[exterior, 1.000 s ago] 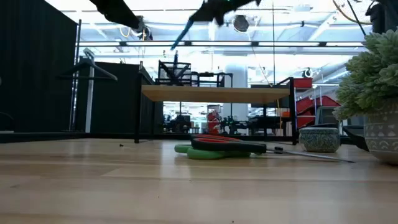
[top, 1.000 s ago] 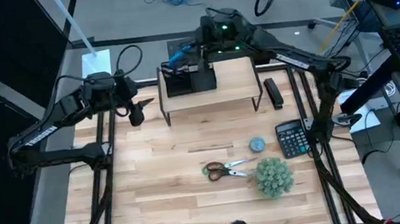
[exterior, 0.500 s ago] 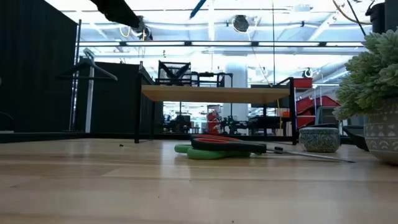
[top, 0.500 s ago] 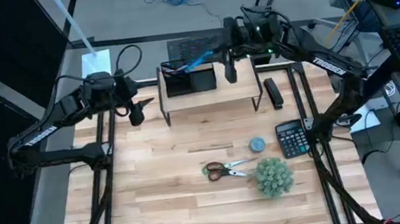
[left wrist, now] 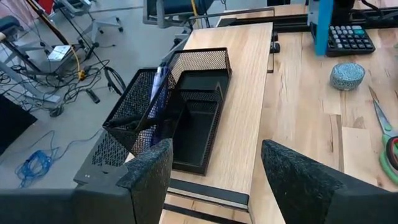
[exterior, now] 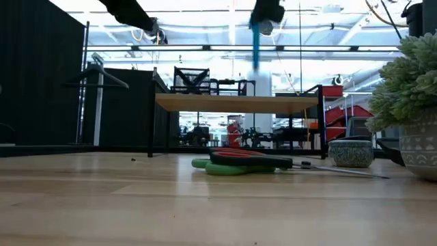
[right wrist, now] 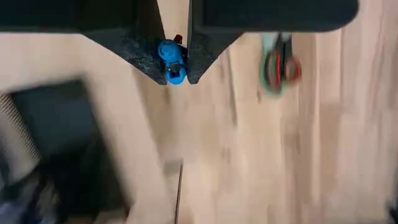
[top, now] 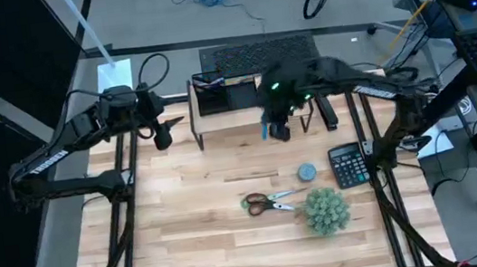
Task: Pick and place office supplies into organizer
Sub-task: Remove the blue pen from the desk organizer on the shelf, then remove the black pen from the desk organizer on the shelf
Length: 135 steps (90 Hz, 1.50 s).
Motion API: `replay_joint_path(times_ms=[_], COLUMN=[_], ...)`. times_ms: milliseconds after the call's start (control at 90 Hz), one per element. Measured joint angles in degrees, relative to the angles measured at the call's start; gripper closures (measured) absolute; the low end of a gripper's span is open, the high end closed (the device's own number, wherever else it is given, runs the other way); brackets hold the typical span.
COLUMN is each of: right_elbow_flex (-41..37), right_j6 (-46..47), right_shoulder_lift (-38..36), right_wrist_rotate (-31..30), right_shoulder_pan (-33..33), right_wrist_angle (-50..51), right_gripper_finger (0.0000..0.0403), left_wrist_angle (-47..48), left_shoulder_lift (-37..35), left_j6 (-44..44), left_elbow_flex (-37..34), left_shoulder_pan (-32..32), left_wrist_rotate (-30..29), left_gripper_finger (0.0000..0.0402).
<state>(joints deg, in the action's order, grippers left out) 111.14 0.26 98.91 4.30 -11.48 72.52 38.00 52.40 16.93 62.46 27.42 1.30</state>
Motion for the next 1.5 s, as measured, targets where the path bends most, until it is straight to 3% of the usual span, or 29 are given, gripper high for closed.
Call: replay_joint_path(times_ms=[289,689,1011,1300,1500], right_elbow_flex=[-0.05,-0.03,-0.03,-0.03,-0.05], right_j6=[1.24,-0.39,0.58,-0.22,-0.42], right_shoulder_lift=[14.12,26.61,28.13,28.03,21.32], right_wrist_rotate=[1.81,-2.72,-2.63,-2.31,-1.07], right_shoulder_pan=[4.97,10.13,10.07,9.81,7.84], right_wrist_angle=[9.79,7.98,0.06,-3.84,-7.89], right_gripper_finger=[0.0379,0.0378,0.0336,0.0263,0.023], left_wrist_angle=[0.62,0.74,0.72,1.9,1.51], left_shoulder_lift=[0.0,0.0,0.0,0.0,0.0], left_j6=[-0.08,-0.07,-0.11,-0.13,-0.39], left_elbow_flex=[0.0,0.0,0.0,0.0,0.0], left_shoulder_pan=[-0.04,-0.04,-0.07,-0.04,-0.05], left_wrist_rotate=[0.0,0.0,0.02,0.02,0.01], left_gripper_finger=[0.0166,0.0166,0.0166,0.0166,0.0166])
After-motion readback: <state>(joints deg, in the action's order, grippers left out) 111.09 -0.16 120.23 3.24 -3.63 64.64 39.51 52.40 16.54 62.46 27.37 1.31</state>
